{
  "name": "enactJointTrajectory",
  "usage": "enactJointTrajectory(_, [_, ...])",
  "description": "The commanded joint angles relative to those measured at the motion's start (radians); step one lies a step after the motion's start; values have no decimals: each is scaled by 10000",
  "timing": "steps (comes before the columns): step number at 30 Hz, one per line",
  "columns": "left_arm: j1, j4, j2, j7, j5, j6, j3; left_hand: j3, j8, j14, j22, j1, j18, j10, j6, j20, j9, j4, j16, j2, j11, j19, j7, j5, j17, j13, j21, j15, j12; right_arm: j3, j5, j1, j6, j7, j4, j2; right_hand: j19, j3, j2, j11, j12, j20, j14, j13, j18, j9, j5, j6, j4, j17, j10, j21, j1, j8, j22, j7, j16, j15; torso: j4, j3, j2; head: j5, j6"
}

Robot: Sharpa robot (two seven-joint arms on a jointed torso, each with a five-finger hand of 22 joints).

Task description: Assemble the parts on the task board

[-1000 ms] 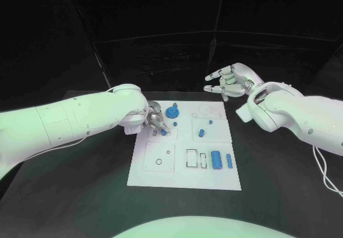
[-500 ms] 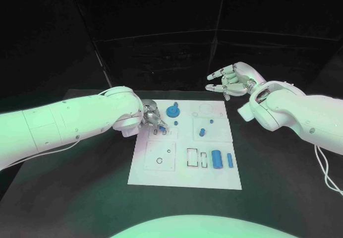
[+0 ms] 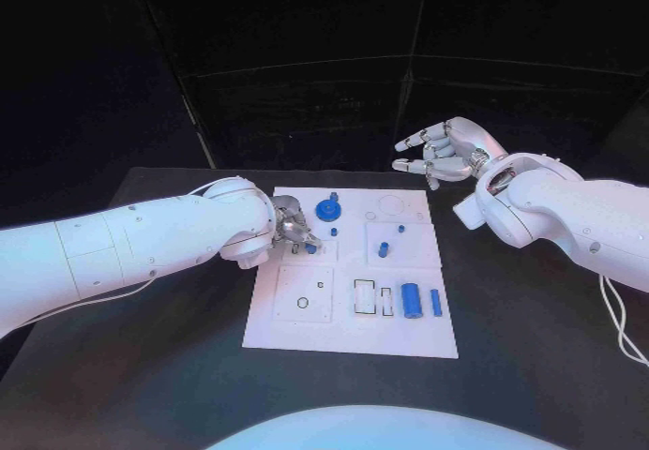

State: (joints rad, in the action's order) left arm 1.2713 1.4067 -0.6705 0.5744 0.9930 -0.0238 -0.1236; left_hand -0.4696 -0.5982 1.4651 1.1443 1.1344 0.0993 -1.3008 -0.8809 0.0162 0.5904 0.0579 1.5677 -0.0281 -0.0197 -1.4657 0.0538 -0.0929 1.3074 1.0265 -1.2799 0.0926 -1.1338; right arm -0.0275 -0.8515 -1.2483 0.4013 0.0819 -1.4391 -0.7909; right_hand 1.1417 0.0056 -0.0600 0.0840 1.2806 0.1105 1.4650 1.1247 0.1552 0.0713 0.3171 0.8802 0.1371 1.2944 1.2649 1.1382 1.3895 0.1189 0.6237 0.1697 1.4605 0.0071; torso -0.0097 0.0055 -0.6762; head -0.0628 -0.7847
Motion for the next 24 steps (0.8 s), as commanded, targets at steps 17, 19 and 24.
enactJointTrajectory(17, [-68, 1, 4, 13, 343, -72, -6, -1989, -85, 1057, 29, -31, -156, -69, 30, 11, 27, -1820, 31, 39, -30, -28, 20, -62, 2634, -37, 11, -42, 51, -8, -9, -17, -175, 44, 55, 62, -14, -65, 52, -46, -27, -42, 460, -3, 79, 0, 38, 56, 37, 5, 4, -68, -20, 52, -6, -17, -38, -66, 0, -1, -6, 6, -54])
enactJointTrajectory(19, [-69, 5, 1, 27, 343, -14, -6, -1995, -87, 1057, 30, -33, -156, -67, 30, 11, 29, -1821, 31, 37, -30, -28, 19, -62, 2634, -45, 10, -42, 57, -8, -9, -17, -183, 43, 58, 67, -14, -65, 52, -46, -27, -42, 460, -3, 79, 0, 38, 56, 37, 5, 4, -68, -20, 52, -6, -17, -38, -66, 4, 3, -7, 10, -60])
enactJointTrajectory(24, [-69, 14, -1, 85, 342, 211, -6, -2021, -98, 1057, 38, -42, -157, -59, 29, 10, 40, -1827, 31, 22, -32, -31, 18, -63, 2634, -73, 6, -42, 78, -8, -9, -17, -209, 39, 64, 76, -14, -65, 52, -46, -27, -42, 460, -3, 79, 0, 38, 56, 37, 5, 4, -68, -20, 52, -6, -17, -38, -66, -7, 0, -4, 9, -74])
